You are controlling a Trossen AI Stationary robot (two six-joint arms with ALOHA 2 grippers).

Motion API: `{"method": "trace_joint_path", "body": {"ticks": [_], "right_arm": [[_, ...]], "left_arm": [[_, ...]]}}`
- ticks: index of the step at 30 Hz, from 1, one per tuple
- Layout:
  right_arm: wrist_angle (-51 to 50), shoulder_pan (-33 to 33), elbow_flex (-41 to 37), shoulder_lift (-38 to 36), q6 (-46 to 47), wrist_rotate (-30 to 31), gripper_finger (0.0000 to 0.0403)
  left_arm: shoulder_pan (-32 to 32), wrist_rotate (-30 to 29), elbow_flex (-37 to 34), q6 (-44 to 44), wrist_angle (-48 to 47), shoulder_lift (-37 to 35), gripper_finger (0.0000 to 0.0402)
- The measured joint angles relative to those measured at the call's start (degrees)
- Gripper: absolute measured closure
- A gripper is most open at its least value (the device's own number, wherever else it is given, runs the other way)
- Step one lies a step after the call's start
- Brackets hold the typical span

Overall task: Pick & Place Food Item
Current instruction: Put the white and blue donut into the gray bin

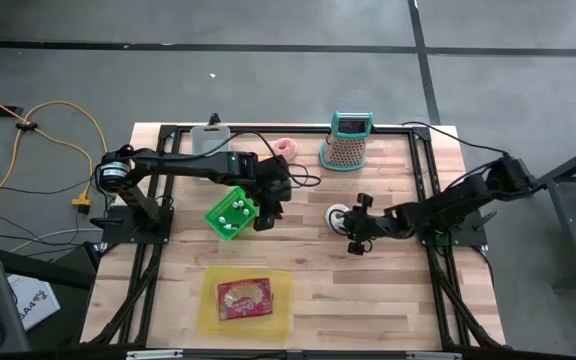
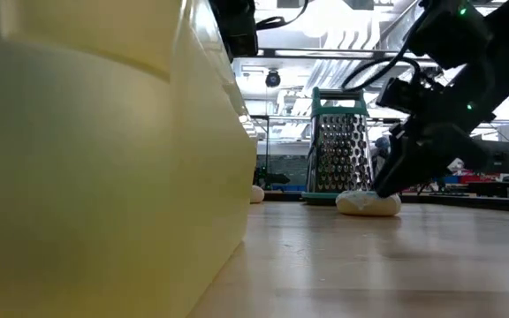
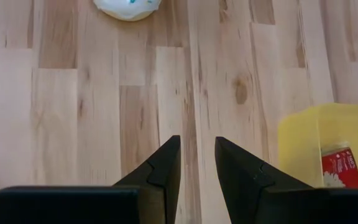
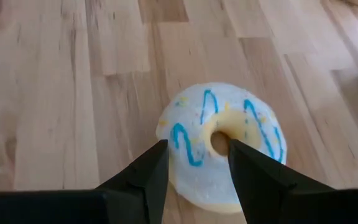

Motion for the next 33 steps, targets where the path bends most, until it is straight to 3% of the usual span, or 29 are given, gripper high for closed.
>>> {"method": "trace_joint_path", "body": {"ticks": [14,23,33], "right_arm": [[6.18,-0.01,0.00,6.94,-1.54,-0.85,0.0250],[7.95,-0.01,-0.02,6.40,-1.50,-0.74,0.0251],[7.84,-0.01,-0.02,6.42,-0.91,-0.82,0.0309]], "left_arm": [[0.05,0.85,0.00,1.08,-0.04,0.00,0.0307],[1.28,0.85,-0.02,0.49,-0.33,-1.05,0.0307],[1.51,2.78,-0.02,-0.12,-0.46,-1.25,0.0307]]}}
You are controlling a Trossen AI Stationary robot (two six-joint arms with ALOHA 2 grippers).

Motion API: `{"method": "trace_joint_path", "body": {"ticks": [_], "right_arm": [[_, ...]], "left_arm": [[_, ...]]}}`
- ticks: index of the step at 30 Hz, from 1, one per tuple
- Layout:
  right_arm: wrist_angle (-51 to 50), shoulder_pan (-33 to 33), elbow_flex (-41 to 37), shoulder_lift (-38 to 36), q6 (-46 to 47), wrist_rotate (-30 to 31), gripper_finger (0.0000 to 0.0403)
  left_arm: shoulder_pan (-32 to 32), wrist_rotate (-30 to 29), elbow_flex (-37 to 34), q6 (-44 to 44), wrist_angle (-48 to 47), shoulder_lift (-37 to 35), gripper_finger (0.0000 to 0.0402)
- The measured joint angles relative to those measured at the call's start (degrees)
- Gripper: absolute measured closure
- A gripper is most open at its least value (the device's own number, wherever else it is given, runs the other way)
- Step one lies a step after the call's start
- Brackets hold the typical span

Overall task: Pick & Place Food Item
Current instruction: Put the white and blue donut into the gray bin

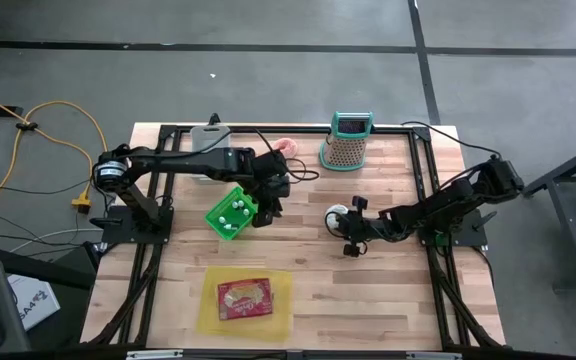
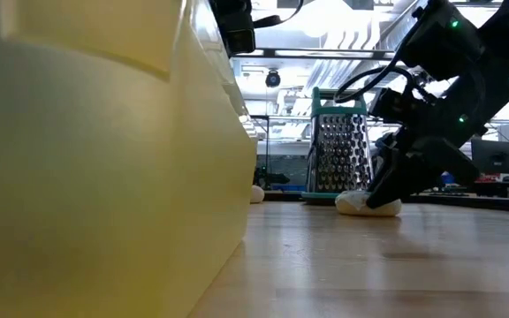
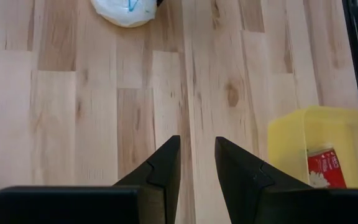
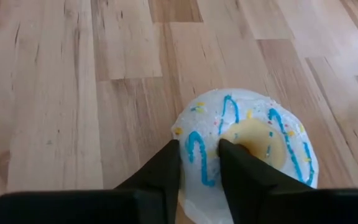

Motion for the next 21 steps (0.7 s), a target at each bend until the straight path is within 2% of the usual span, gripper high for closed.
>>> {"method": "trace_joint_path", "body": {"ticks": [6,13,21], "right_arm": [[0.11,0.02,0.00,0.00,-0.04,0.02,0.0328],[0.36,0.15,1.45,0.00,0.03,-0.58,0.0329],[-0.19,1.84,7.84,0.00,-0.55,-6.19,0.0337]], "left_arm": [[0.02,0.00,0.00,-0.22,-0.01,0.00,0.0307],[0.02,0.00,0.00,-0.01,-0.03,0.00,0.0307],[-0.20,2.38,0.00,2.27,-0.02,-0.02,0.0307]]}}
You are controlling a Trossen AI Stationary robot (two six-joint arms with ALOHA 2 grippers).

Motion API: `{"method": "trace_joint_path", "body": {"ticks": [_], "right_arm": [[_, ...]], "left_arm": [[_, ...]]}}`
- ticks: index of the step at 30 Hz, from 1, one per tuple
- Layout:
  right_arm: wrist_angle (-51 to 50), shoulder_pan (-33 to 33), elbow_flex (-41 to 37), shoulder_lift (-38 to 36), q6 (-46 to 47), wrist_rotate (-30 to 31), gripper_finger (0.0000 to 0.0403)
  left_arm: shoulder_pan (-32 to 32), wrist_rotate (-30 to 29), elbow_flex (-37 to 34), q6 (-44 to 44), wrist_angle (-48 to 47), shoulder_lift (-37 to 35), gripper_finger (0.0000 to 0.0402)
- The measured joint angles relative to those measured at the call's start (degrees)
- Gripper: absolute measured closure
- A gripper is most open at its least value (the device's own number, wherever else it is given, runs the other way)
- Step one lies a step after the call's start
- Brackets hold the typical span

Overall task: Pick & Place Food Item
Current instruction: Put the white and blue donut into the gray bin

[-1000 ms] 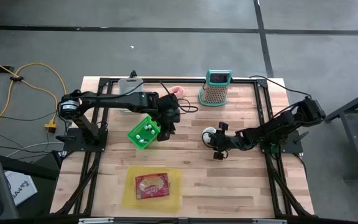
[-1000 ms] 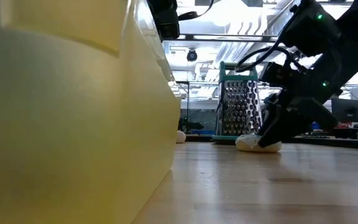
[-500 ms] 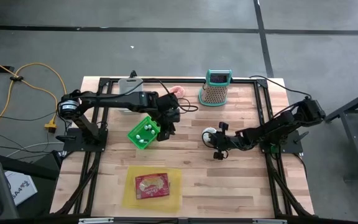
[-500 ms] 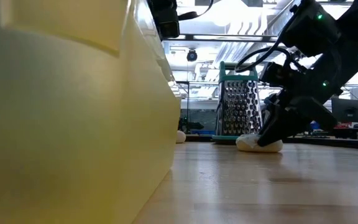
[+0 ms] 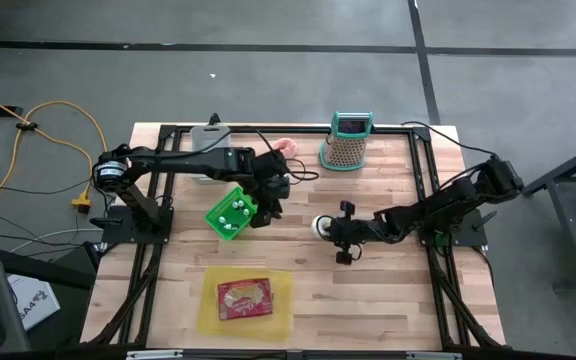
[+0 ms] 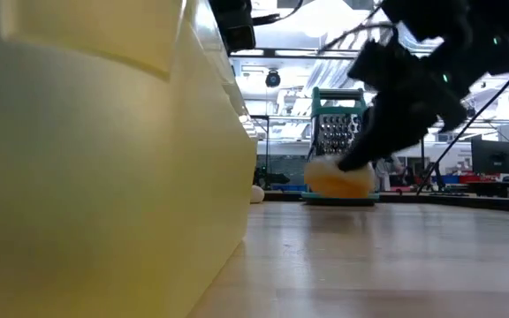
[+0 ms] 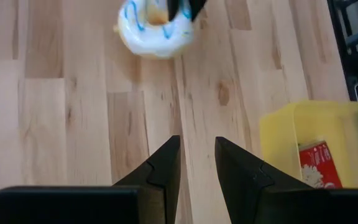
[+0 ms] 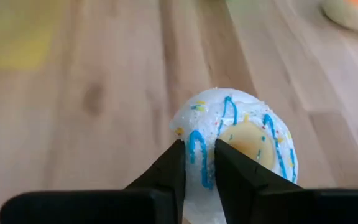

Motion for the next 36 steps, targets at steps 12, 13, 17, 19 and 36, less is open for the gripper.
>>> {"method": "trace_joint_path", "body": {"ticks": [12,13,17,19,36], "right_arm": [[-0.82,3.37,10.02,0.00,0.02,0.01,0.0341],[-0.80,3.38,10.57,0.00,0.30,-0.18,0.0341],[-0.74,3.32,12.27,0.00,1.85,-3.27,0.0341],[-0.80,3.32,12.72,-0.02,3.10,-4.66,0.0341],[4.25,4.34,12.86,-4.40,4.97,-6.35,0.0341]], "left_arm": [[-3.52,0.07,0.00,11.32,0.31,0.00,0.0307],[-3.93,0.07,0.00,12.17,0.46,0.00,0.0307],[-5.24,-0.12,-0.02,15.13,0.84,-0.52,0.0307],[-5.78,-0.60,-0.03,16.20,0.92,-1.17,0.0307],[-14.00,-18.81,-0.02,28.84,7.98,-6.42,0.0307]]}}
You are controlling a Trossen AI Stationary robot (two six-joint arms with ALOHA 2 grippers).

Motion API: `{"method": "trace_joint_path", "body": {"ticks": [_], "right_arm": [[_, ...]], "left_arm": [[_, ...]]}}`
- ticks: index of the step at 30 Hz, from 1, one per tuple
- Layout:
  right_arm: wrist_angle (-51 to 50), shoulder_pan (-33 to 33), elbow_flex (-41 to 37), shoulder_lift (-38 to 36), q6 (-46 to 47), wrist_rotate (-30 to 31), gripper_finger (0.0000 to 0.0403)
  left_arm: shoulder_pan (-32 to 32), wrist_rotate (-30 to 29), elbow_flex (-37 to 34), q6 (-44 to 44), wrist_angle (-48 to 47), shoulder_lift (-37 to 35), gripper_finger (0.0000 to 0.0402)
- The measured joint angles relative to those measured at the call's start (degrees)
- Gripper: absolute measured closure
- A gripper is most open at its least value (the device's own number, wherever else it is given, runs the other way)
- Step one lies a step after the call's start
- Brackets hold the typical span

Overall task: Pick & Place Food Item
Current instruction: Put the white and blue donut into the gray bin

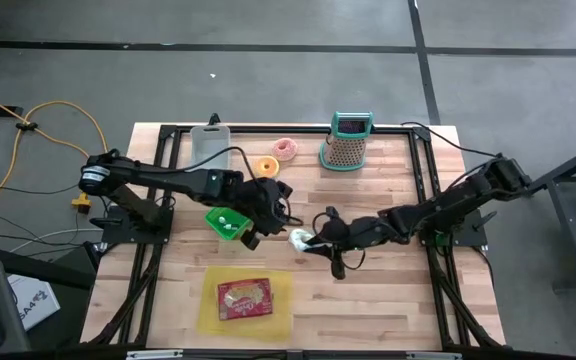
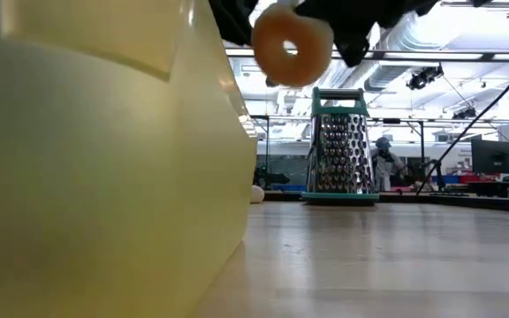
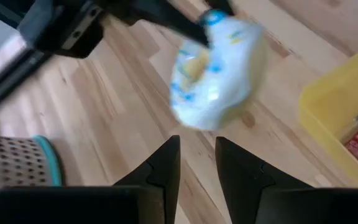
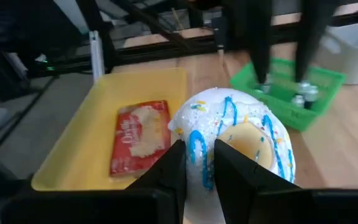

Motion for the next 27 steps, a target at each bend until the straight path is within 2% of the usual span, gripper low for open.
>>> {"method": "trace_joint_path", "body": {"ticks": [5,13,22,27], "right_arm": [[-1.64,0.01,-0.05,-4.84,-0.09,0.73,0.0341],[-1.68,0.12,-0.01,-7.63,-0.46,0.45,0.0342],[-1.61,0.38,-0.01,-7.87,-0.50,0.58,0.0342],[-0.17,0.38,-0.01,-7.87,-1.98,0.59,0.0342]], "left_arm": [[-1.52,-1.26,0.00,0.14,0.91,-2.93,0.0307],[-2.98,-1.17,0.00,4.16,5.87,-5.56,0.0304],[-2.94,-0.91,0.00,4.94,7.92,-5.54,0.0248],[-2.94,2.67,0.00,5.08,8.36,-5.47,0.0231]]}}
